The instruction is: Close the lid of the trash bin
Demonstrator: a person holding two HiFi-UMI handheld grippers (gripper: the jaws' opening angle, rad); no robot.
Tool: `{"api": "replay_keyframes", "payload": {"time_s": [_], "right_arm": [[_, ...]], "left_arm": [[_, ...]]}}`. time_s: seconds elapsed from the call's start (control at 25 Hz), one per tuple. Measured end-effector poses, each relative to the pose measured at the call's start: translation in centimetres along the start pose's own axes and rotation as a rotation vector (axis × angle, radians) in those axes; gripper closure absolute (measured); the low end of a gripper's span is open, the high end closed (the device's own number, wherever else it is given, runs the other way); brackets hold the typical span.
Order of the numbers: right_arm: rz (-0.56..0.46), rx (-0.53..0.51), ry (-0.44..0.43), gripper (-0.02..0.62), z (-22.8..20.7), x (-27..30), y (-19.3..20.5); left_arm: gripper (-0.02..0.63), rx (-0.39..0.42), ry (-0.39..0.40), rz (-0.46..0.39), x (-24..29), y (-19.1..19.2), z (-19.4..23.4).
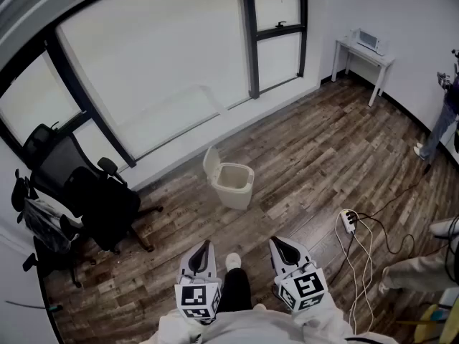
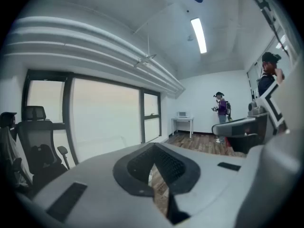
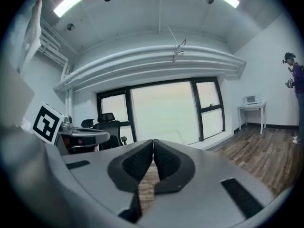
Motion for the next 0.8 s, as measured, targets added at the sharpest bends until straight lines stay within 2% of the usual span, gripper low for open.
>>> {"api": "replay_keyframes", "payload": {"time_s": [0.32, 0.8], "right_arm": [[0.041, -0.004, 0.013, 0.571, -3.4, 12.5, -0.8], [0.104, 0.006, 0.025, 0.571, -8.0, 33.9, -4.2]], "left_arm": [[0.598, -0.021, 0.007, 0.013, 12.3, -0.8, 7.7], [0.598, -0.036, -0.016, 0.065, 29.4, -4.5, 21.9]]}}
Point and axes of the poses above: the fingertips, and each gripper's own axes: x forward along the fingers, z to its left, y out of its underside, the point moved 1 cm from there along -x, backward along the fingers, and after that the axes turned 4 degrees about -x, right-handed, at the moved point
